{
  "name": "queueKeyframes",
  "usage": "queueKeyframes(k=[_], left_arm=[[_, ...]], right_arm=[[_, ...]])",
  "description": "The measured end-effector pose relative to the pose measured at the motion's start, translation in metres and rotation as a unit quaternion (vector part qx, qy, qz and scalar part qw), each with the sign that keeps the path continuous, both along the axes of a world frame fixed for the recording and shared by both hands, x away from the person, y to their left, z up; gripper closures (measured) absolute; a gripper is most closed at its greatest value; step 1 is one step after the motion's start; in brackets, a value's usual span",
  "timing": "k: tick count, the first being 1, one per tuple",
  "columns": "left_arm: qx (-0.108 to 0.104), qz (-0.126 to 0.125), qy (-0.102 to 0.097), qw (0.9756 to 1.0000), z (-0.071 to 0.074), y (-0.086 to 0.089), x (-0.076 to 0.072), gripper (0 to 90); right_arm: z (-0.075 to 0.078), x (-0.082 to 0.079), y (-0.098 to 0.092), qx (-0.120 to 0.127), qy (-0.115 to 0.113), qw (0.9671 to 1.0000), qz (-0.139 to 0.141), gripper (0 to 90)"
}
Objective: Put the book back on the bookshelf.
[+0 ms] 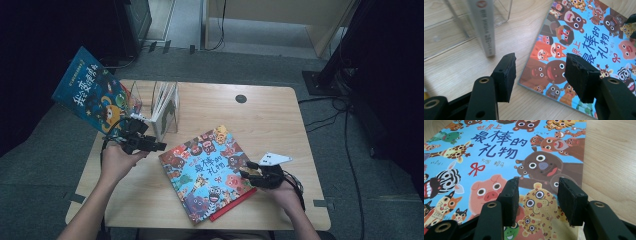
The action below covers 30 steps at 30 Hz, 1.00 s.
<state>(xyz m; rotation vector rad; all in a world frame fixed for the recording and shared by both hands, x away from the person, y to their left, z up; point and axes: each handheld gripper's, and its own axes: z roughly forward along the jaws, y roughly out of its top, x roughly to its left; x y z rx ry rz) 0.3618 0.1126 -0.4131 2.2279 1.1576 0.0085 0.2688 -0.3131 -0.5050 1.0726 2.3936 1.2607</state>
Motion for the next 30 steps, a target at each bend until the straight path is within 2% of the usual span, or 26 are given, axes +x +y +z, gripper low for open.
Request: queueKeyframes(k=[9, 12, 13, 15, 18, 22, 27, 30], left_arm=[[-0.008, -0.013, -0.008, 0.9999, -0.018, -0.018, -0.006, 44.0], [0.006, -0.023, -0.011, 0.9996, -0.023, -0.025, -0.007, 44.0], [0.003, -0.027, -0.016, 0.9995, -0.025, -0.028, -0.009, 44.2], [-0.006, -0.03, -0.011, 0.9995, -0.029, -0.033, -0.01, 44.6], [-0.001, -0.036, -0.016, 0.9992, -0.036, -0.04, -0.011, 45.2], [0.007, -0.049, -0.006, 0.9987, -0.044, -0.047, -0.01, 45.4], [0.0, -0.047, -0.006, 0.9989, -0.05, -0.05, -0.006, 46.1], [0.003, -0.05, -0.005, 0.9987, -0.053, -0.051, -0.005, 45.9]], right_arm=[[0.0, -0.005, -0.005, 0.004, 0.003, 0.9999, -0.011, 51.9], [0.0, -0.008, -0.007, 0.004, 0.004, 0.9999, -0.014, 51.9], [0.0, -0.009, -0.007, 0.003, 0.004, 0.9999, -0.015, 52.0], [0.0, -0.011, -0.008, 0.003, 0.003, 0.9998, -0.017, 52.1], [0.0, -0.013, -0.01, 0.003, 0.004, 0.9998, -0.02, 52.8], [0.0, -0.017, -0.014, 0.006, 0.003, 0.9997, -0.024, 54.5], [0.0, -0.024, -0.018, 0.006, 0.006, 0.9994, -0.035, 56.9], [0.0, -0.028, -0.02, 0.006, 0.007, 0.9992, -0.039, 58.8]])
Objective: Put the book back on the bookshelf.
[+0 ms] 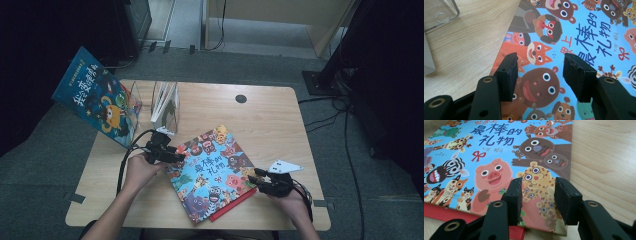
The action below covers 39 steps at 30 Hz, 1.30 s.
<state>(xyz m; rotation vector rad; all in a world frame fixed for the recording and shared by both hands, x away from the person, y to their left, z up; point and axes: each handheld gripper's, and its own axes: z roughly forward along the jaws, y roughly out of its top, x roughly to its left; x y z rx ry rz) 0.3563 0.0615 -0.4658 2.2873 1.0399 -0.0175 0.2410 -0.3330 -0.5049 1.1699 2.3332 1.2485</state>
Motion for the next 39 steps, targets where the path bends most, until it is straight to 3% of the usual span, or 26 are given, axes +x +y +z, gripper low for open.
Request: queueKeyframes(k=[4, 7, 17, 20, 24, 27, 30, 34, 39], left_arm=[[-0.023, 0.003, -0.003, 0.9997, -0.003, 0.001, -0.002, 45.7], [-0.016, 0.003, 0.0, 0.9999, -0.009, 0.0, -0.002, 45.9], [-0.033, 0.0, -0.011, 0.9994, -0.013, 0.004, -0.004, 45.8], [-0.047, 0.001, -0.026, 0.9986, -0.016, 0.007, -0.007, 46.9], [-0.028, -0.004, -0.056, 0.9981, -0.017, 0.004, -0.013, 49.8], [-0.025, 0.002, -0.052, 0.9984, -0.016, 0.005, -0.011, 54.4], [-0.023, 0.008, -0.027, 0.9993, -0.013, 0.009, -0.005, 54.6], [-0.008, 0.011, -0.024, 0.9996, -0.011, 0.017, -0.002, 53.4], [-0.011, 0.022, -0.013, 0.9996, -0.01, 0.033, 0.002, 54.1]], right_arm=[[0.0, -0.004, -0.003, 0.001, -0.001, 1.0, -0.005, 62.6], [0.0, -0.007, -0.004, 0.001, 0.0, 1.0, -0.007, 65.2], [0.0, -0.014, -0.005, 0.001, 0.005, 0.9999, -0.012, 71.0], [0.0, -0.015, -0.005, 0.0, 0.005, 0.9999, -0.012, 74.5], [0.0, -0.018, -0.005, 0.001, 0.007, 0.9999, -0.013, 76.4], [0.001, -0.02, -0.006, -0.001, 0.012, 0.9999, -0.01, 82.2], [0.001, -0.02, -0.007, 0.002, 0.017, 0.9998, -0.011, 85.1], [0.001, -0.021, -0.009, 0.003, 0.02, 0.9997, -0.013, 87.3], [0.001, -0.021, -0.009, 0.002, 0.022, 0.9997, -0.014, 89.3]])
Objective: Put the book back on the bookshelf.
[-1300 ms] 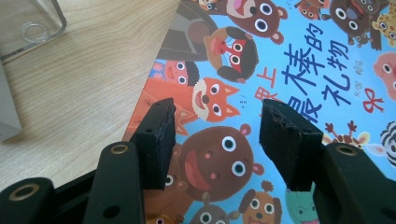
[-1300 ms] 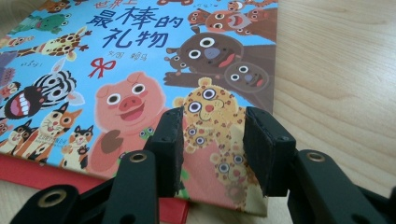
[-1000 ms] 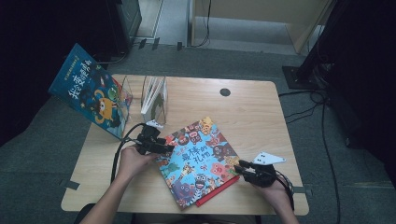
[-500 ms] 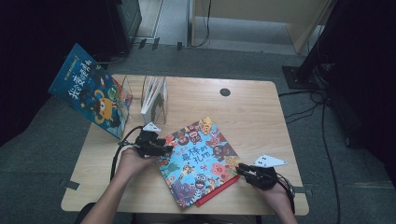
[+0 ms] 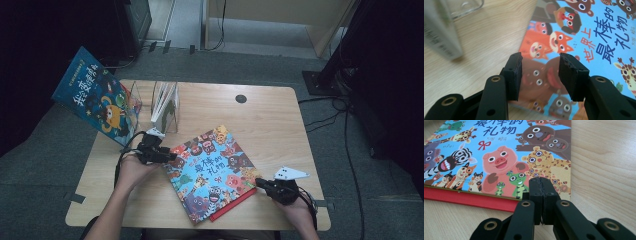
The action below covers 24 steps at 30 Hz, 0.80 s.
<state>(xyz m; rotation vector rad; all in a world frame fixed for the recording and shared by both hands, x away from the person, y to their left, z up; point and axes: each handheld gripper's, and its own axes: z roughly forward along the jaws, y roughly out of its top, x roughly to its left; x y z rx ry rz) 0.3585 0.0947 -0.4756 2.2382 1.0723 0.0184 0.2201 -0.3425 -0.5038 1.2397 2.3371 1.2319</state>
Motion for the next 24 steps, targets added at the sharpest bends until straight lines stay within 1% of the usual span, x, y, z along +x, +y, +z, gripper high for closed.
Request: queueKeyframes(k=[1, 3, 5, 6, 7, 8, 9, 11, 13, 15, 19, 24], left_arm=[[0.002, 0.002, 0.0, 1.0, 0.0, 0.003, 0.001, 53.8], [-0.006, 0.009, 0.005, 0.9999, 0.0, 0.008, 0.002, 53.5], [0.005, 0.012, 0.005, 0.9999, -0.001, 0.011, 0.003, 53.2], [0.01, 0.017, 0.004, 0.9998, -0.002, 0.013, 0.004, 52.6], [0.007, 0.019, 0.007, 0.9998, -0.002, 0.015, 0.005, 52.5], [-0.002, 0.021, 0.013, 0.9997, -0.003, 0.016, 0.006, 52.6], [-0.004, 0.019, 0.017, 0.9997, -0.004, 0.017, 0.007, 52.6], [0.0, 0.01, 0.021, 0.9997, -0.006, 0.015, 0.007, 52.7], [0.0, 0.009, 0.026, 0.9996, -0.008, 0.013, 0.007, 52.9], [-0.003, 0.002, 0.029, 0.9996, -0.009, 0.012, 0.008, 53.3], [-0.003, 0.004, 0.028, 0.9996, -0.009, 0.011, 0.007, 52.9], [-0.008, 0.008, 0.034, 0.9994, -0.01, 0.012, 0.006, 53.3]], right_arm=[[0.0, 0.0, 0.0, -0.001, 0.0, 1.0, -0.001, 89.3], [0.0, -0.001, 0.0, -0.001, 0.0, 1.0, 0.002, 90.0], [0.0, -0.002, -0.001, -0.002, 0.008, 1.0, 0.0, 90.0], [-0.001, -0.002, -0.001, -0.01, 0.014, 0.9998, 0.005, 90.0], [-0.002, -0.003, -0.001, -0.014, 0.017, 0.9997, 0.009, 90.0], [-0.002, -0.004, 0.0, -0.017, 0.017, 0.9996, 0.013, 90.0], [-0.002, -0.004, 0.0, -0.017, 0.016, 0.9996, 0.014, 90.0], [-0.002, -0.003, -0.001, -0.013, 0.017, 0.9997, 0.013, 90.0], [-0.002, -0.003, -0.001, -0.012, 0.017, 0.9997, 0.012, 90.0], [-0.002, -0.003, -0.001, -0.013, 0.016, 0.9997, 0.013, 90.0], [-0.002, -0.002, -0.002, -0.012, 0.016, 0.9997, 0.014, 90.0], [-0.002, 0.001, -0.002, -0.011, 0.016, 0.9998, 0.002, 90.0]])
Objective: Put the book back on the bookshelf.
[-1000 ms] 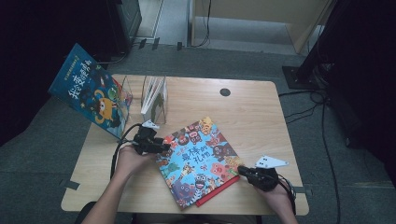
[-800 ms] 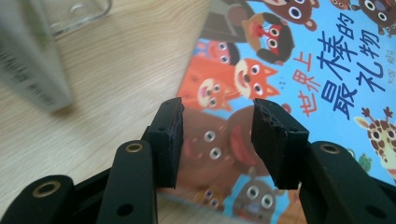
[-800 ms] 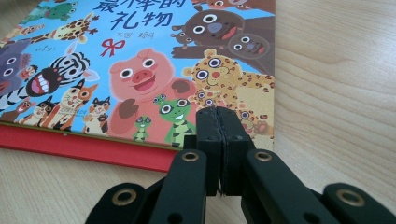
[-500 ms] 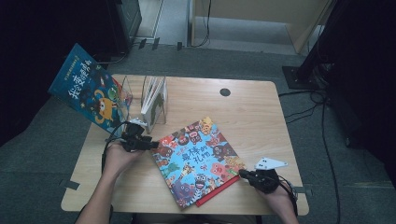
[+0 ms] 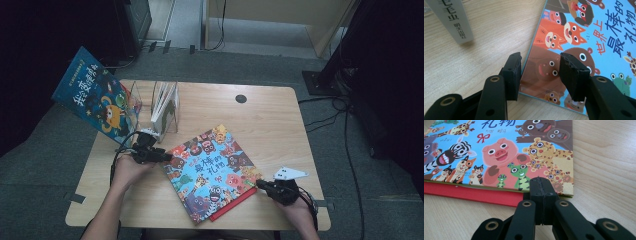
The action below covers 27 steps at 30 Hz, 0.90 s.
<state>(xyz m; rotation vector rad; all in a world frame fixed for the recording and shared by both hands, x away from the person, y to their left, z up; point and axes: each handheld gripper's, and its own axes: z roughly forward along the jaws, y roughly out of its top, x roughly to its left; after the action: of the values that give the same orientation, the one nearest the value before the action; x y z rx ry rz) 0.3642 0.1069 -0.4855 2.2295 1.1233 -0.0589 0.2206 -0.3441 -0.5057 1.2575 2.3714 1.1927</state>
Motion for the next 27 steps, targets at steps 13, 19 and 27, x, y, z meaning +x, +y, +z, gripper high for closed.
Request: queueKeyframes(k=[13, 19, 27], left_arm=[[-0.017, 0.005, 0.023, 0.9996, -0.002, 0.001, -0.009, 54.0], [-0.024, 0.008, 0.029, 0.9993, -0.004, 0.001, -0.015, 52.7], [-0.03, 0.008, 0.038, 0.9988, -0.005, 0.0, -0.02, 52.0]], right_arm=[[0.0, 0.014, -0.005, 0.0, -0.001, 0.9997, -0.023, 88.6], [0.0, 0.018, -0.004, 0.0, -0.001, 0.9995, -0.031, 88.6], [-0.001, 0.028, -0.004, 0.003, -0.004, 0.9987, -0.051, 90.0]])
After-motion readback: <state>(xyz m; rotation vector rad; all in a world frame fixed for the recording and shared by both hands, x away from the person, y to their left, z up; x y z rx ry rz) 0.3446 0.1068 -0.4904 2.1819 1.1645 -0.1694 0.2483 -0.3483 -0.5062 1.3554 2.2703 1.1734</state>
